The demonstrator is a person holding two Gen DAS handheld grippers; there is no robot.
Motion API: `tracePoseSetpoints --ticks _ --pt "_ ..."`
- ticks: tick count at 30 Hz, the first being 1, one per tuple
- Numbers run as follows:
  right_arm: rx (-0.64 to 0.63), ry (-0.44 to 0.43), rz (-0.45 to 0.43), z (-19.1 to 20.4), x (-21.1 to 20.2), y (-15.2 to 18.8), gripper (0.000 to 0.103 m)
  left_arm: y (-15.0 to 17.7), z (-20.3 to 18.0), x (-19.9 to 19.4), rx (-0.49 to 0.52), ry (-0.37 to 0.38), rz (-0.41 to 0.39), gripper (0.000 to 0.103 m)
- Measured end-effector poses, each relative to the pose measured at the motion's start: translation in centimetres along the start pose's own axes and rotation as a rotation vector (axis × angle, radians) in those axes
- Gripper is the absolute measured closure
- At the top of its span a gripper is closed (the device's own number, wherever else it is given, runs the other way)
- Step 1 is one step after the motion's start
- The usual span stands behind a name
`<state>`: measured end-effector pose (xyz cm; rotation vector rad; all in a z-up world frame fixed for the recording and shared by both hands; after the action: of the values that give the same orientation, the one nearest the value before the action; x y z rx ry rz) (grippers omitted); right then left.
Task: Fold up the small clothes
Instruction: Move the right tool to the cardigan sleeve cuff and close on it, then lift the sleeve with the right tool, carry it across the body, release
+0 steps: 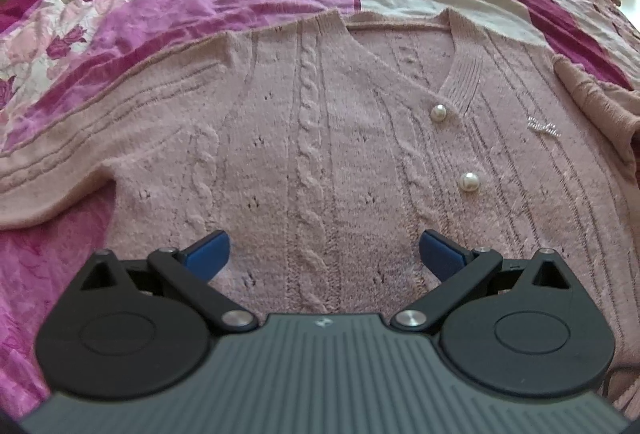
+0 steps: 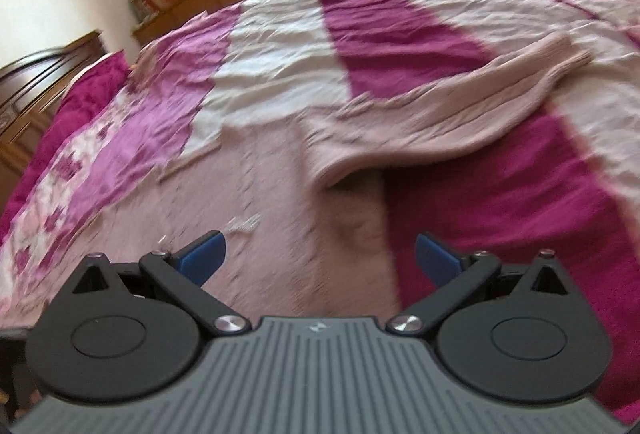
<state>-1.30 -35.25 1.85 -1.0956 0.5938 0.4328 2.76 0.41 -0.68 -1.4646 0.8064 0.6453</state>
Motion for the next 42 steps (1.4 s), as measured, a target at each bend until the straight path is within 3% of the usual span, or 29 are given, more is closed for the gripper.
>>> tracePoseSetpoints --ticks 8,19,32,35,37,39,42 --pt "0.099 0.066 -0.048 -5.4 1.9 -4.3 0.000 -0.1 -0.2 0.3 -0.020 0.011 0.015 0.000" --pt "0.254 0.211 -0.101 -12.9 7.5 -8.9 0.000 0.6 -0.4 1.9 -0.010 -0.007 0.067 0.000" --pt "0.369 0.180 -0.180 -15.8 12.6 -11.3 0.002 1.0 -0.8 2.6 0.025 -0.019 0.051 0.000" --pt "0.343 0.244 -0.189 -15.4 13.2 -11.2 0.024 1.0 -0.8 2.8 0.028 -0.020 0.047 0.000" --pt "0.314 0.284 -0.193 -15.0 13.3 -11.0 0.052 0.9 -0.9 2.8 0.030 -0.023 0.043 0.000" --pt "0.316 0.289 -0.190 -15.0 13.4 -10.9 0.069 1.0 -1.0 2.8 0.032 -0.024 0.041 0.000" --pt "0.360 0.264 -0.196 -15.4 13.1 -10.9 0.083 1.0 -0.8 2.8 0.030 -0.018 0.039 0.000"
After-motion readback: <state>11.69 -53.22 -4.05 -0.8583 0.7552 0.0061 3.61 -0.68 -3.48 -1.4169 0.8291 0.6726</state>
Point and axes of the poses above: each gripper's, at about its wrist camera, not at the fingertips, and x roughly the way its jaws point, z to its left, y to its underside, the point moved 4 cm from there along x, roughly the way its jaws point, and after that the axes turned 5 degrees about y, right-handed, at the moved point
